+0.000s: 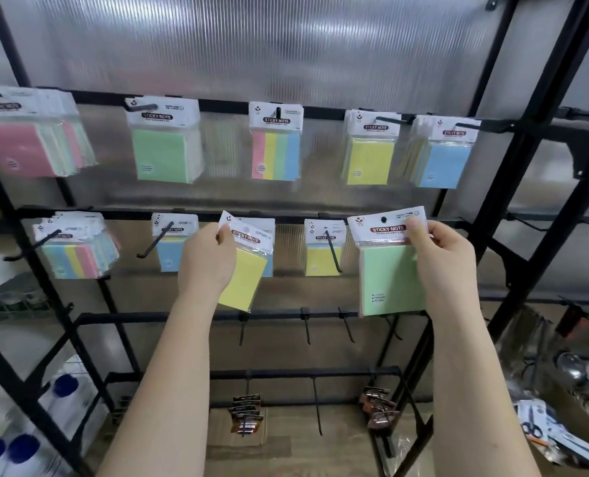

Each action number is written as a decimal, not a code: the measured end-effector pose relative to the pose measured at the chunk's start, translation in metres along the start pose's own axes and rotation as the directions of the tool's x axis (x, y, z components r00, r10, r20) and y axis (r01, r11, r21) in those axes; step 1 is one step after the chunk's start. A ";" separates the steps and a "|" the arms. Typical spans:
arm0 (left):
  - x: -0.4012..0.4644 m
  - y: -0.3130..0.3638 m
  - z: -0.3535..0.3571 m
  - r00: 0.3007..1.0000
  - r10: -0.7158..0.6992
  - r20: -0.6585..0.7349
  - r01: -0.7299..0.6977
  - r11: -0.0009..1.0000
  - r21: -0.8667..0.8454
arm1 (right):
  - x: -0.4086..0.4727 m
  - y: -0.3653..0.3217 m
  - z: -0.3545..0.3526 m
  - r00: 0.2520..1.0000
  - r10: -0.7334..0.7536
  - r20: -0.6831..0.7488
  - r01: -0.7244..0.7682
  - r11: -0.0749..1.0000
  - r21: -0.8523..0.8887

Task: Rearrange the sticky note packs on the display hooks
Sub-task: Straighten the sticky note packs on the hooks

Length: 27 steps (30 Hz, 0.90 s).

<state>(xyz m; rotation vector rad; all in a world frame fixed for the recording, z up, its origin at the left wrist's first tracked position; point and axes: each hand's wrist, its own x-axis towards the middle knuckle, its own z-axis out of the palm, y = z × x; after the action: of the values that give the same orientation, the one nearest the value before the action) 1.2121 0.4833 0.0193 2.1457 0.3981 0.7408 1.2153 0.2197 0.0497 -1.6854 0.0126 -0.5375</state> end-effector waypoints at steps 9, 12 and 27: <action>-0.002 -0.004 -0.010 0.991 -0.075 -0.113 0.069 0.996 -0.056 | 0.019 -0.004 0.016 0.994 -0.007 0.110 0.004 0.999 0.031; 0.005 -0.018 -0.028 0.987 -0.074 -0.146 0.068 0.997 -0.044 | 0.016 -0.006 0.037 0.992 -0.043 0.122 0.036 0.997 0.062; 0.093 -0.116 -0.152 0.995 0.042 -0.090 -0.045 0.999 -0.022 | -0.055 -0.045 0.211 0.948 -0.306 -0.093 0.309 0.951 0.020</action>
<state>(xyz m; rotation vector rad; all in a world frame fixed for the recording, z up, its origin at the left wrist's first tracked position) 1.1858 0.6939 0.0385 2.1093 0.3887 0.8650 1.2283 0.4420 0.0547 -1.6381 -0.1971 -0.8422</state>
